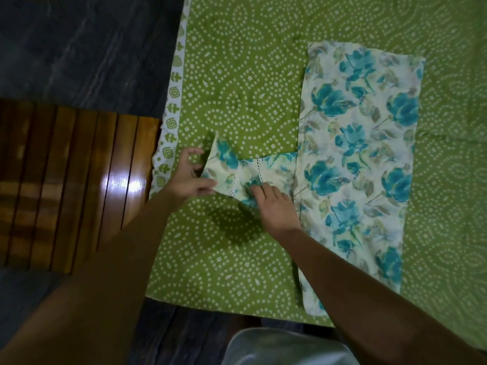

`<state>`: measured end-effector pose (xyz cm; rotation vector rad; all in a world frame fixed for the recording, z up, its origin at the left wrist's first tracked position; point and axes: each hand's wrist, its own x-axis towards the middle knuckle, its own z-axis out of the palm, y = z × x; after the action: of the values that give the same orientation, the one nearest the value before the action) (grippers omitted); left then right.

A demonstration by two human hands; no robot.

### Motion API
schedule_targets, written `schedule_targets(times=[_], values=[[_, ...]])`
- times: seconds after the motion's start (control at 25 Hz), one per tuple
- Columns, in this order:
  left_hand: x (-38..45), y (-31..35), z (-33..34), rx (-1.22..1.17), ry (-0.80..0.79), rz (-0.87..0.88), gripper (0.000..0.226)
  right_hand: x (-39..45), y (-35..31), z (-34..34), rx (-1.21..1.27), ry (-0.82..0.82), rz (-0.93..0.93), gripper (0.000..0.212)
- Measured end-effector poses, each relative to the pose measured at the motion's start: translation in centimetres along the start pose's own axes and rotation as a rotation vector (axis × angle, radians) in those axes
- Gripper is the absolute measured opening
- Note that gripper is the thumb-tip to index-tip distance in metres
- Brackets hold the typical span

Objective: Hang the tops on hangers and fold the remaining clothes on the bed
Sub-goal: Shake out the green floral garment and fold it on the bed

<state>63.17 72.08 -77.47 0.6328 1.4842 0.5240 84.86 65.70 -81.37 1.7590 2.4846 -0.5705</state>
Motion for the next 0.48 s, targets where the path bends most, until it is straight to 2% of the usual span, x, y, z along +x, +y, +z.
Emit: schedule_targets(times=[0.08, 0.2, 0.28, 0.36, 0.4, 0.44, 0.48], values=[[-1.7, -0.8, -1.5, 0.137, -0.095, -0.033, 0.061, -0.8, -0.6, 0.1, -0.071, -0.036, -0.033, 0.050], [-2.7, -2.1, -1.4, 0.260, -0.121, -0.077, 0.081, -0.8, -1.8, -0.3, -0.154, -0.192, -0.060, 0.057], [-2.5, -2.8, -1.0, 0.321, -0.121, -0.130, 0.086, -0.6, -2.2, -0.2, -0.043, -0.309, -0.100, 0.056], [-2.1, -3.3, -0.9, 0.556, -0.092, -0.174, 0.069, -0.5, -2.3, -0.8, 0.113, -0.340, -0.188, 0.050], [-1.9, -3.3, -1.0, 0.715, -0.021, -0.179, 0.054, -0.3, -2.1, -1.1, 0.158, -0.277, -0.188, 0.046], [-1.9, -3.2, -1.0, 0.842, 0.144, -0.167, 0.040, 0.1, -1.5, -1.2, 0.184, -0.157, -0.109, 0.042], [-1.9, -2.8, -0.9, 0.886, 0.377, -0.136, 0.027, 0.7, -0.6, -1.3, 0.178, -0.004, 0.049, 0.041]])
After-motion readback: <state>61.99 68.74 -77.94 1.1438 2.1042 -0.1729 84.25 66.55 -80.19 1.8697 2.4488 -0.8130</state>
